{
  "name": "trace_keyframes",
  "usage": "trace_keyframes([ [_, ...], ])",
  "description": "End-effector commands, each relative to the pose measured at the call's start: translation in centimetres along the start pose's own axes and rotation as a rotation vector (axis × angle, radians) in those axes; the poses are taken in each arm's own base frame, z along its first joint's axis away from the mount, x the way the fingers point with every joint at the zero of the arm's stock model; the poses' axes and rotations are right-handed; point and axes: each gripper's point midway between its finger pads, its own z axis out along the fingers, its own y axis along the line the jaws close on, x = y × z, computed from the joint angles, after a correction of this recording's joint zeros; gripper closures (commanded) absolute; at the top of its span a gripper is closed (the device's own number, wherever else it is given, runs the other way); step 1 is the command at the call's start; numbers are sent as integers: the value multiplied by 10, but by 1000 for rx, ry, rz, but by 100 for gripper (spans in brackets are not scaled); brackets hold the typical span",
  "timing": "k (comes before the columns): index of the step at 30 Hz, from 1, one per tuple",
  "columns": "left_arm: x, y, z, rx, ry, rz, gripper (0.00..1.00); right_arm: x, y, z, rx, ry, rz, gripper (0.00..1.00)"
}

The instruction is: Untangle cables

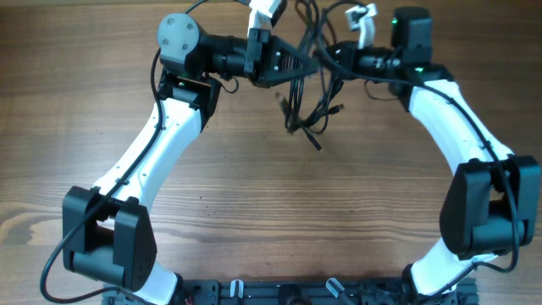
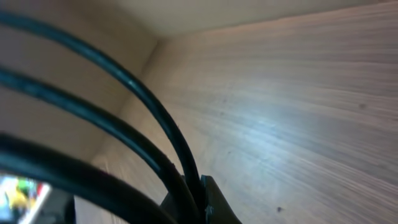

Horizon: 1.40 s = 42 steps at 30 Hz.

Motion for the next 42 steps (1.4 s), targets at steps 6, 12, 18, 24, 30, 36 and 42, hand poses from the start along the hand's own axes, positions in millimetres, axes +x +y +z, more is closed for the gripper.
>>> trace_keyframes([
  [6,21,37,-17,-13,54,60,96,-64,-27,-80,70,-232,202,96],
  [12,17,74,-39,-37,-3,13,96,-71,-33,-107,119,-275,210,95],
  [18,-1,93,-72,-70,-105,-23,96,-97,-38,-173,494,-491,163,95],
  [24,-19,99,-86,-103,-220,-24,96,-97,-32,-248,875,-620,78,96],
  [30,-32,158,-88,-283,-399,-132,96,-56,-60,-233,942,-445,165,96],
  [36,26,284,-148,-1020,-529,-371,96,-35,-73,-211,904,-304,156,96],
  [42,49,302,-176,-1288,-514,-368,96,-17,-91,-206,937,-236,207,96],
])
